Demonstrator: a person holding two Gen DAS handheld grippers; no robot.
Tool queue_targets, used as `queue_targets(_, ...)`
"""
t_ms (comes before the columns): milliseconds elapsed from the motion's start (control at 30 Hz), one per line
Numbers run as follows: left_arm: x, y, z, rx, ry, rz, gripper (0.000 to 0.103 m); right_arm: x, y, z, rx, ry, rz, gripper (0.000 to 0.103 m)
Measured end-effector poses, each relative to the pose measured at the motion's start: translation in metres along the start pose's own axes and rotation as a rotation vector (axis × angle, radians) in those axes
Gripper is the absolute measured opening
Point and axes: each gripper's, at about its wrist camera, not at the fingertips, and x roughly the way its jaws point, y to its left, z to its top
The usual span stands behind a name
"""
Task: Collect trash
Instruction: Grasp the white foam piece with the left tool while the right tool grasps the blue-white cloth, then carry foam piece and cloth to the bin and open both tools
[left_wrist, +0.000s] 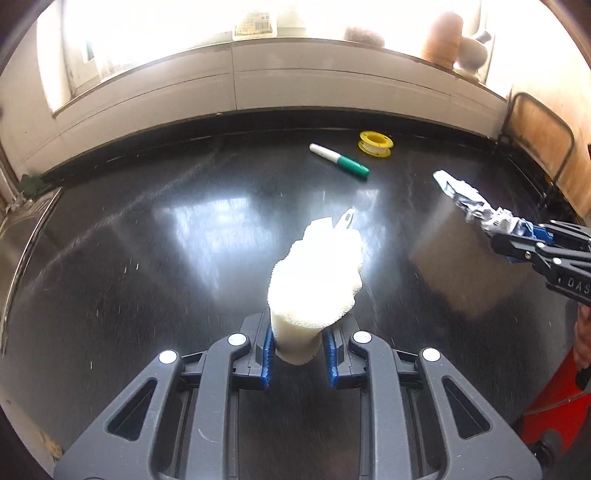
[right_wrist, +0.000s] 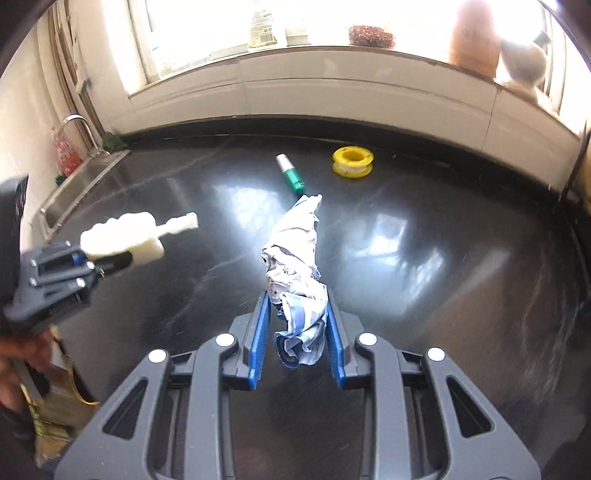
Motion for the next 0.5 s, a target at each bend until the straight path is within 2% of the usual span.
queue_targets(67,-0.007,0.001,-0.009,-0.018,0.001,-0.015,0.021,-0.003,0.006,-0.003,-0.003,-0.013,0.002,0.029)
queue_targets(300,-0.019,0.012,-0.022,-0.07,-0.02,0.031,0.021,-0.005,0.04,-0.005,-0.05,-0.027,0.028,0.029)
queue_targets(433,-0.041,0.042,-0.038,-0.139,-0.049,0.078,0.021,-0.001,0.093,0.003,-0.152,-0.035,0.094,0.029)
queue_targets(500,-0.058,0.067,-0.055,-0.183,-0.063,0.135,0.021,0.004,0.124,0.007,-0.199,-0.033,0.146,0.029)
